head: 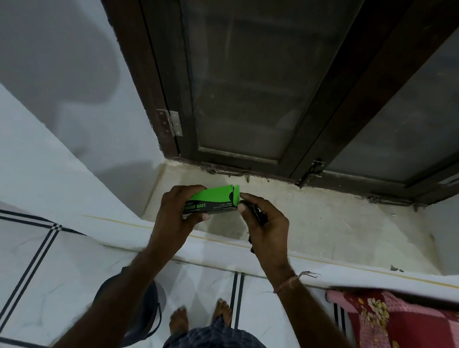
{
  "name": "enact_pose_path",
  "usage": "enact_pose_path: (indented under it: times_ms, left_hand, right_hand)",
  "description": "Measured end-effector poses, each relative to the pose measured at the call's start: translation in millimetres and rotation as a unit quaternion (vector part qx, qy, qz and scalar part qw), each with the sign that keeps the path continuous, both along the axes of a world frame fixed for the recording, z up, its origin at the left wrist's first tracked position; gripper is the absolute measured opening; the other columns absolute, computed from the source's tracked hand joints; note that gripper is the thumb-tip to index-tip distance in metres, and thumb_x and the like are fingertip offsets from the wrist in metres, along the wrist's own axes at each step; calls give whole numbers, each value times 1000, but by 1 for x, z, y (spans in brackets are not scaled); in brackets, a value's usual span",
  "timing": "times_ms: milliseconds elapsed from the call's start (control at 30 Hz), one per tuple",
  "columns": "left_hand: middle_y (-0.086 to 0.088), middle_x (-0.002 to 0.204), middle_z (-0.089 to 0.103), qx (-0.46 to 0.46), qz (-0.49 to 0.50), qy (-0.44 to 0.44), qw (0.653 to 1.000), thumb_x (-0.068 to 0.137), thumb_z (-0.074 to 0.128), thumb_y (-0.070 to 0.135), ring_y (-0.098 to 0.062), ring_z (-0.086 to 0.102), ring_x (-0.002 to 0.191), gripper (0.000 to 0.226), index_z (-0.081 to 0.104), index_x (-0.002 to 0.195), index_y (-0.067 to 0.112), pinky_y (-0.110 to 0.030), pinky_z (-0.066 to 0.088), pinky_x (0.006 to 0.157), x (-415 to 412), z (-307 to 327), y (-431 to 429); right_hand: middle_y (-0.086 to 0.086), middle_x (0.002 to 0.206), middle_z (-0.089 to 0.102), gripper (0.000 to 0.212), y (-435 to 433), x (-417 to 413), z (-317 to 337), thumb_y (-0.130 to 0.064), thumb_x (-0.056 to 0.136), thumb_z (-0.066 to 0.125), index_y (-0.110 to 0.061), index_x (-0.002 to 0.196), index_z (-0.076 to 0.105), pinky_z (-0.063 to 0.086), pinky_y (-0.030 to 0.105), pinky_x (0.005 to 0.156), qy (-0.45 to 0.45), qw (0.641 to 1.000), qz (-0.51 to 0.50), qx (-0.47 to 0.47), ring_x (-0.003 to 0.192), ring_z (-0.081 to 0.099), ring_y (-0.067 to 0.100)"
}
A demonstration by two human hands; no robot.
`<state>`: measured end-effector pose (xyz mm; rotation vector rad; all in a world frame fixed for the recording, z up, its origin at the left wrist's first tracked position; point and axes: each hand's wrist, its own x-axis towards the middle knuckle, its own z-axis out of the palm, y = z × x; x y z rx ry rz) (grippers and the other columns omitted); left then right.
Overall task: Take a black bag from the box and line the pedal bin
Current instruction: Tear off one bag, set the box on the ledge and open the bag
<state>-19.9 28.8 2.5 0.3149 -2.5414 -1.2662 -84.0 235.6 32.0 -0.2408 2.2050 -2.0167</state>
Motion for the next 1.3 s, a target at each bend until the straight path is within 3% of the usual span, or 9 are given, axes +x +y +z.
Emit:
enact_pose_path:
  times_ms: [233, 400, 500, 567, 633, 800, 1033, 1133, 1300]
  left_hand:
    - [14, 124, 54, -17, -20, -4, 1000, 82, 75, 36, -21, 52, 114, 55, 62, 134, 25, -36, 52, 92, 1, 3, -4]
    - [7, 126, 58, -31, -37, -11, 999, 82, 75, 34, -20, 52, 114, 54, 62, 133, 23, -17, 43, 90, 1, 6, -8]
    - [5, 126, 60, -27, -45, -23, 998, 80, 76, 32, -19, 52, 115, 54, 63, 132, 24, -12, 39, 91, 2, 8, -9]
    - [6, 125, 60, -20, -54, -28, 998, 78, 76, 31, -19, 53, 114, 54, 64, 131, 25, -16, 40, 92, 2, 8, -10]
    - [7, 124, 59, -22, -62, -32, 997, 78, 76, 31, -20, 53, 114, 55, 64, 131, 25, -20, 42, 93, 3, 7, -12]
    - [10, 123, 57, -21, -79, -40, 996, 78, 76, 34, -18, 53, 113, 56, 63, 132, 25, -31, 49, 93, 3, 5, -14]
    - [12, 124, 59, 10, -102, -44, 994, 79, 70, 49, -18, 56, 115, 56, 60, 132, 34, -47, 52, 96, 4, 6, -23]
    - [16, 126, 58, 18, -108, -45, 993, 80, 71, 51, -16, 57, 116, 57, 61, 132, 30, -48, 53, 95, 5, 6, -25]
    - [13, 125, 59, 21, -119, -54, 991, 81, 71, 50, -14, 56, 117, 58, 62, 133, 26, -48, 54, 95, 5, 5, -25]
  right_hand:
    - [-6, 91, 69, 37, 5, -17, 7, -9, 92, 73, -17, 128, 71, 46, 7, 58, -23, 997, 69, 20, 65, 60, -4]
    - [5, 84, 69, 27, 7, -31, 11, -9, 89, 76, -15, 116, 73, 48, 11, 60, -19, 989, 136, 58, 68, 60, 1]
    - [9, 84, 69, 19, 11, -40, 13, -5, 88, 76, -4, 105, 69, 50, 15, 72, -16, 983, 176, 54, 73, 61, 2]
    - [4, 84, 68, 15, 15, -45, 14, -7, 88, 77, -5, 100, 67, 52, 22, 78, -36, 977, 204, 53, 79, 63, 8]
    - [13, 87, 69, 15, 18, -50, 14, -10, 89, 77, -8, 101, 67, 55, 29, 82, -53, 968, 235, 63, 85, 65, 16]
    - [-1, 84, 68, 13, 17, -55, 17, 0, 90, 72, 7, 98, 65, 52, 16, 79, -49, 957, 273, 79, 81, 68, 2]
    - [2, 85, 72, 5, 22, -54, 19, -2, 93, 69, 2, 96, 67, 52, 14, 74, -81, 960, 260, 64, 81, 71, 4]
    - [2, 87, 73, 0, 21, -53, 17, -6, 94, 70, -6, 94, 70, 52, 19, 82, -76, 961, 258, 62, 88, 70, 11]
    - [8, 88, 69, 8, 19, -50, 13, -6, 95, 69, 1, 96, 68, 52, 20, 83, -63, 963, 254, 64, 86, 67, 13]
